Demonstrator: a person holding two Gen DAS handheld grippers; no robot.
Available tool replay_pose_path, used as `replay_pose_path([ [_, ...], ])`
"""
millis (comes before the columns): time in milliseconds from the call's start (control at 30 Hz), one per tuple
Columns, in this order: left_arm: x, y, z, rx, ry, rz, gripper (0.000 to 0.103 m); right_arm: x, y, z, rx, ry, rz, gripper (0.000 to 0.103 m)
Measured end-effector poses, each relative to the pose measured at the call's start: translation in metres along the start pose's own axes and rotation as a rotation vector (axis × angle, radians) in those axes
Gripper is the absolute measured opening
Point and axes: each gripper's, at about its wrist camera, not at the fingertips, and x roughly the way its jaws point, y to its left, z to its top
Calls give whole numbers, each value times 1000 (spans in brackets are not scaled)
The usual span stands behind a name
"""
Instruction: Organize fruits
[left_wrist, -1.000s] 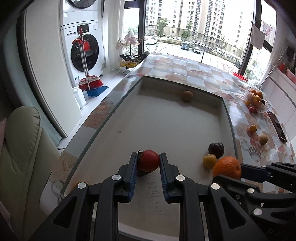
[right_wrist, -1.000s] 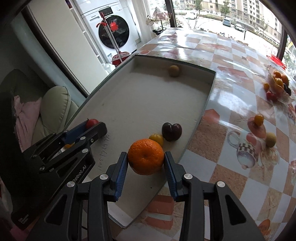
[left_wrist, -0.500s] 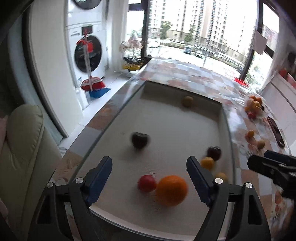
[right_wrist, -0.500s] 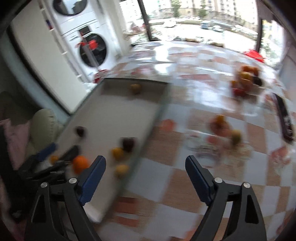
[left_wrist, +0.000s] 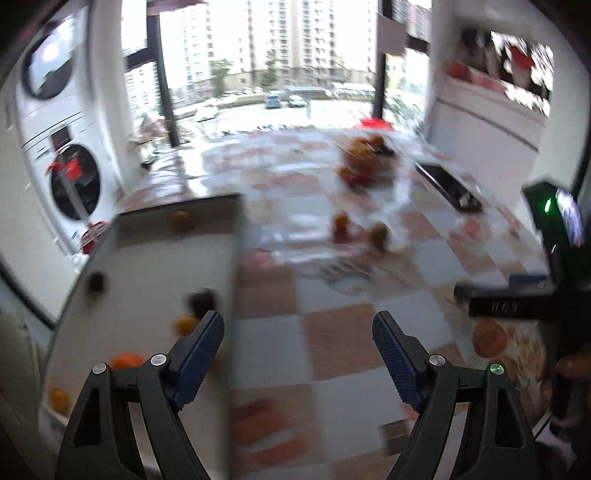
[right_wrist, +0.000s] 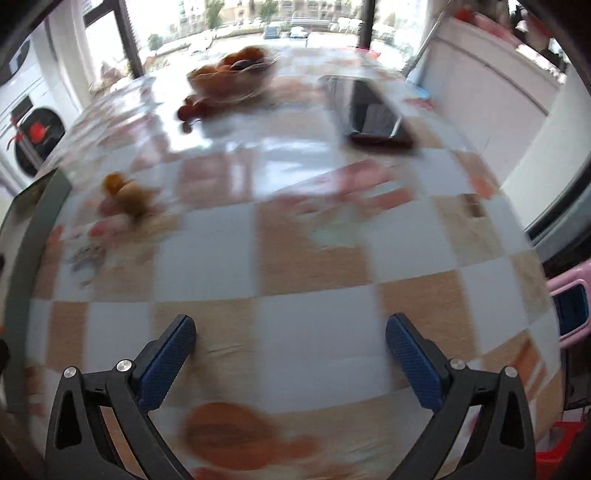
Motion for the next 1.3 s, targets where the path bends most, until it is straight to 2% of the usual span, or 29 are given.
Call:
replay_pose_path([
  [167,34,-23,-1,33,82,31,84,-2,-14,-9,-35,-73,17,103],
  [233,43,-21,2,23,104,51,84,-3,-16,-13,-39,-119,26,103],
  [367,60,-4,10,-48,142,86,84,-1,-17,-13,-39,-123,29,103],
  [433,64,-4,11,-51,133,103,85,-2,-19,-15,-38,-124,30,103],
  [467,64,-7,9,-47,124,104,96,-2,-19,-16,-38,-125,29,103],
  [500,66,-10,7,-47,114,97,103,-2,-20,-16,-37,-126,28,103],
  [1300,66,-10,4,-60,100,102,103,0,-18,-14,-35,-127,28,103],
])
